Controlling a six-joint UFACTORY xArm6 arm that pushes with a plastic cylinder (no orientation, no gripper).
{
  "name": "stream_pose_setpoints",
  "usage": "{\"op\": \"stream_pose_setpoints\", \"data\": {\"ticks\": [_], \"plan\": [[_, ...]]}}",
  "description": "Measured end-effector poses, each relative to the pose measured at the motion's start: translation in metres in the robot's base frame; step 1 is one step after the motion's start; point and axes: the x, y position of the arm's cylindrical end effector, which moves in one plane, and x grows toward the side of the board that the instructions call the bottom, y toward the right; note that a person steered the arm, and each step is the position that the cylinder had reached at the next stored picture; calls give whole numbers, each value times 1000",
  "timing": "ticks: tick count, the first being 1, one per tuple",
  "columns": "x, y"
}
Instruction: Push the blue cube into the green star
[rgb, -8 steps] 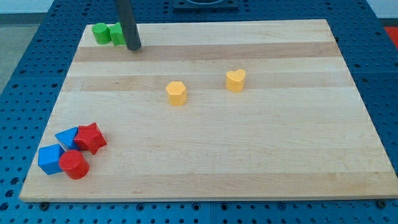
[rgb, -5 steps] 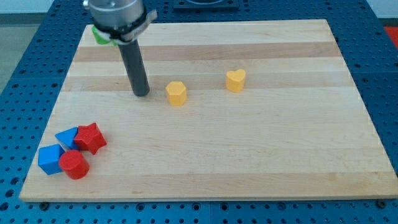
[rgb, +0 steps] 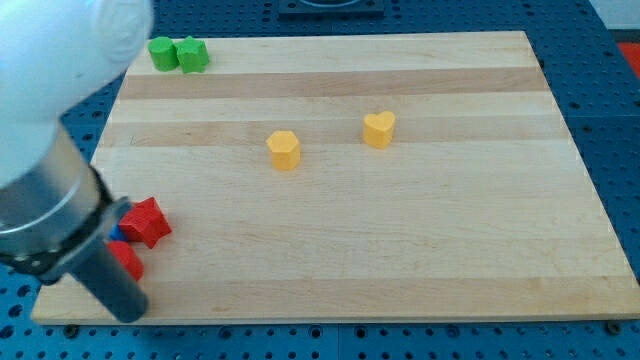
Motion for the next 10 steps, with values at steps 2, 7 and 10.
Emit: {"op": "stream_pose_setpoints", "data": {"ticks": [2, 7, 10], "plan": [[-2, -53], [-69, -45], [-59, -92]]}}
